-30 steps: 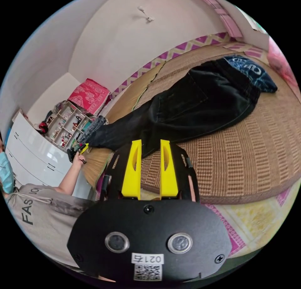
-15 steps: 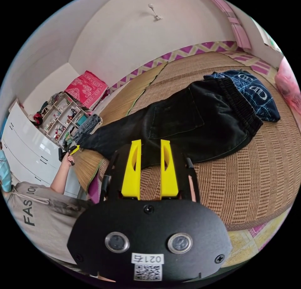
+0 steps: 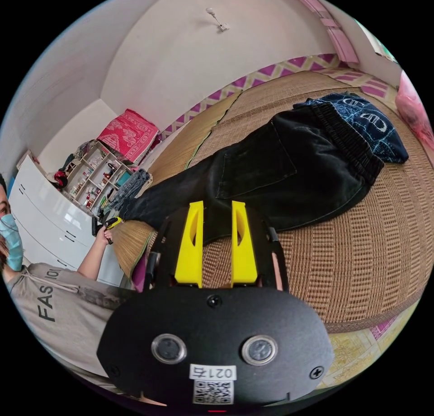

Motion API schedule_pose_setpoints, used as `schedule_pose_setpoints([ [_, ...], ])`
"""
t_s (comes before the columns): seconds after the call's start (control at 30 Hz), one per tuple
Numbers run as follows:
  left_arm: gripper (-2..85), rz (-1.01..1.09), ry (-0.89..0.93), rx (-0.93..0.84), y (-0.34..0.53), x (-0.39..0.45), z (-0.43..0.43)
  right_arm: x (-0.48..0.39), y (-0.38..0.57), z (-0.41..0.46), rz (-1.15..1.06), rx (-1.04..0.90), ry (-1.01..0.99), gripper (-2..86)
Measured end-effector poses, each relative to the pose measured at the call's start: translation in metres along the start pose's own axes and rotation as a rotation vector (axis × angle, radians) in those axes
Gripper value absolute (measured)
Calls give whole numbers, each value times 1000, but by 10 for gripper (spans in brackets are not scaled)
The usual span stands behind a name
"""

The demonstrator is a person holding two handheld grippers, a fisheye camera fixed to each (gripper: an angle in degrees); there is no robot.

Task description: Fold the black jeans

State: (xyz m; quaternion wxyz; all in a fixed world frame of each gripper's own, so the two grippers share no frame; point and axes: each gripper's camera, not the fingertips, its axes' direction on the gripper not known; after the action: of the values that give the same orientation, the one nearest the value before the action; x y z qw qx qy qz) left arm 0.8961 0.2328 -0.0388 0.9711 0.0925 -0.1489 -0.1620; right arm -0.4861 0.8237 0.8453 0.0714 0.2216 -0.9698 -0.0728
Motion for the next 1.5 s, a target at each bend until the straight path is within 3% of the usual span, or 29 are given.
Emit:
schedule_pose_setpoints([
  [0.13, -8, 13, -110, -62, -34, 2, 39, 10, 11, 7, 10, -9, 6, 96],
  [0.73, -9, 18, 2, -119, -144, -59, 88, 40, 75, 14, 55, -22, -10, 90],
  [0.87, -9, 50, 54, -160, -151, -59, 84, 30, 87, 21, -50, -26, 20, 104],
  [0.97, -9, 41, 14, -109, -142, -48, 61, 14, 89, 31, -166, -48, 107, 115],
  [1.03, -10, 29, -105, 25, -122, -31, 24, 16, 88, 33, -188, -54, 161, 117],
  [1.17, -10, 142, -161, 119, -93, 26, -9, 70, 82, -3, -8, 80, 379, 123],
  [1.27, -10, 255, -81, 114, -76, 87, -9, 136, 86, -45, 202, 196, 513, 141],
  [1.5, -10, 499, 181, -24, -69, 251, 74, 309, 126, -68, 620, 270, 157, 133],
])
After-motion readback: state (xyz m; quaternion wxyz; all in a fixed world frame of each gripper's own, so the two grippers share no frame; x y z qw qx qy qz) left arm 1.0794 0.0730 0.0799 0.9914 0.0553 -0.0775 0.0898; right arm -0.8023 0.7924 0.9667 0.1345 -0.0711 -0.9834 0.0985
